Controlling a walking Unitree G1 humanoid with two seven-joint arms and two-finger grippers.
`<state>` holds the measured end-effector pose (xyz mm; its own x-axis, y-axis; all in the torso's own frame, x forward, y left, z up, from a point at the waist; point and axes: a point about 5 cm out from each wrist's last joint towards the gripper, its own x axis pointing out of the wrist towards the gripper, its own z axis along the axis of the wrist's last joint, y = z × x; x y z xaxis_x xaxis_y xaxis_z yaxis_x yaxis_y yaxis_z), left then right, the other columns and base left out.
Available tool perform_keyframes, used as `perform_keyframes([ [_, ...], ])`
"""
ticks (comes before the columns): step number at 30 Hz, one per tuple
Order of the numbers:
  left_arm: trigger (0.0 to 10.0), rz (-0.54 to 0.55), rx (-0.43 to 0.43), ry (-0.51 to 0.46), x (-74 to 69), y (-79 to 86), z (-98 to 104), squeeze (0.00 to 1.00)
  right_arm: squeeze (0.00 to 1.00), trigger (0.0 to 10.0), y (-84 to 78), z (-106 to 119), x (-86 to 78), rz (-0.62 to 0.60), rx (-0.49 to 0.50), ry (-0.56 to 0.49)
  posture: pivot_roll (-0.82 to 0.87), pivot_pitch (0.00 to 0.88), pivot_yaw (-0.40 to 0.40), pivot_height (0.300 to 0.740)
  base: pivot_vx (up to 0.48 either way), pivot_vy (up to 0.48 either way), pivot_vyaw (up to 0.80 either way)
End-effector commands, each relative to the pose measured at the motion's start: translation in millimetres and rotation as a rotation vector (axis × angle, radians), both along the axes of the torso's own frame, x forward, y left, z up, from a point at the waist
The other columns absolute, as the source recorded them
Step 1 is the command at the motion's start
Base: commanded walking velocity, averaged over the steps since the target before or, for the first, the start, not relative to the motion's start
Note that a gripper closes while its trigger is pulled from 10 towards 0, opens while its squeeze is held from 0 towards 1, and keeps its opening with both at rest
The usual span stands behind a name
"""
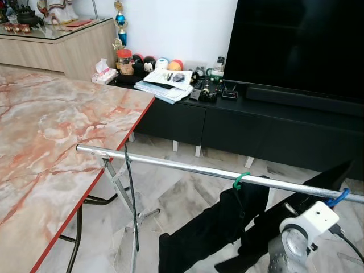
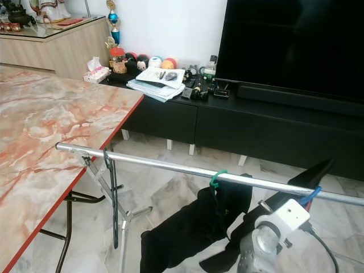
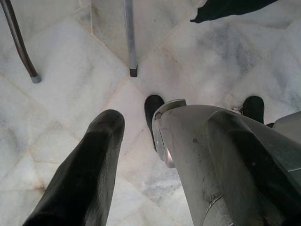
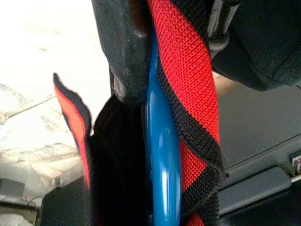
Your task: Hang hanger
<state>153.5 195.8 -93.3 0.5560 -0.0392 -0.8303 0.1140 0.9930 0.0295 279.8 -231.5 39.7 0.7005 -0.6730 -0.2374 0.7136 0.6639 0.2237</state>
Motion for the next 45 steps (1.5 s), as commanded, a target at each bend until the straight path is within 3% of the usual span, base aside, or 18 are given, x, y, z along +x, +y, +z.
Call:
perform_keyframes([
  [1, 10.0, -0.029, 0.005, 0.037, -8.4, -1.6, -3.8, 0.00, 0.00, 0.0, -1.5, 14.6, 3.3, 0.013, -0.043, -0.053, 0.19, 0.000, -0.013, 0.740, 0.000, 0.000, 0.00],
  [3, 10.0, -0.029, 0.005, 0.037, -8.4, -1.6, -3.8, 0.00, 0.00, 0.0, -1.3, 14.0, 1.8, 0.014, -0.042, -0.051, 0.19, 0.000, -0.013, 0.740, 0.000, 0.000, 0.00],
  [6, 10.0, -0.027, 0.003, 0.037, -8.3, -1.9, -3.8, 0.00, 0.00, 0.0, -1.4, 1.8, -18.9, 0.051, -0.049, 0.023, 0.18, 0.000, -0.023, 0.740, 0.000, 0.000, 0.00],
  [12, 10.0, -0.028, 0.005, 0.036, -8.0, -2.2, -3.8, 0.00, 0.00, 0.0, -5.4, -2.3, -40.9, 0.066, -0.072, 0.083, 0.17, 0.000, -0.028, 0.740, 0.000, 0.000, 0.00],
  [17, 10.0, -0.025, 0.004, 0.036, -7.9, -2.1, -3.7, 0.00, 0.00, 0.0, -5.8, -1.8, -45.6, 0.090, -0.072, 0.108, 0.16, 0.000, -0.031, 0.740, 0.000, 0.000, 0.00],
  [19, 10.0, -0.026, 0.005, 0.037, -7.8, -2.2, -3.7, 0.00, 0.00, 0.0, 1.5, -12.9, -49.2, 0.176, -0.047, 0.215, 0.16, 0.000, -0.032, 0.740, 0.000, 0.000, 0.00],
  [20, 10.0, -0.026, 0.005, 0.037, -7.8, -2.2, -3.7, 0.00, 0.00, 0.0, 1.5, -12.9, -49.2, 0.176, -0.047, 0.215, 0.16, 0.000, -0.032, 0.740, 0.000, 0.000, 0.00],
  [22, 10.0, -0.024, 0.006, 0.038, -7.9, -2.1, -3.8, 0.00, 0.00, 0.0, 16.8, -38.4, -54.8, 0.333, -0.001, 0.397, 0.16, 0.000, -0.032, 0.740, 0.000, 0.000, 0.00],
  [25, 10.0, -0.024, 0.009, 0.040, -7.9, -2.5, -3.9, 0.00, 0.00, 0.0, 32.3, -55.3, -56.8, 0.501, 0.040, 0.491, 0.16, 0.000, -0.035, 0.740, 0.000, 0.000, 0.00],
  [33, 10.0, -0.015, 0.009, 0.039, -8.0, -3.4, -4.2, 0.00, 0.00, 0.0, 26.5, -65.3, -52.4, 0.604, 0.013, 0.549, 0.17, 0.000, -0.043, 0.740, 0.000, 0.000, 0.00],
  [35, 10.0, -0.013, 0.010, 0.040, -8.1, -3.7, -4.3, 0.00, 0.00, 0.0, 27.2, -64.8, -47.6, 0.737, -0.012, 0.546, 0.17, 0.000, -0.044, 0.740, 0.000, 0.000, 0.00],
  [36, 10.0, -0.008, 0.009, 0.039, -8.0, -3.5, -4.2, 0.00, 0.00, 0.0, 26.5, -61.5, -43.6, 0.874, -0.147, 0.574, 0.18, 0.000, -0.044, 0.740, 0.000, 0.000, 0.00],
  [38, 10.0, -0.007, 0.009, 0.039, -7.9, -3.6, -4.2, 0.00, 0.00, 0.0, 25.2, -61.7, -43.7, 0.997, -0.233, 0.609, 0.17, 0.000, -0.044, 0.740, 0.000, 0.000, 0.00],
  [45, 10.0, -0.008, 0.006, 0.038, -7.5, -4.2, -4.1, 0.00, 0.00, 0.0, 13.9, -56.4, -45.5, 1.217, -0.166, 0.598, 0.16, 0.000, -0.045, 0.740, 0.000, 0.000, 0.00],
])
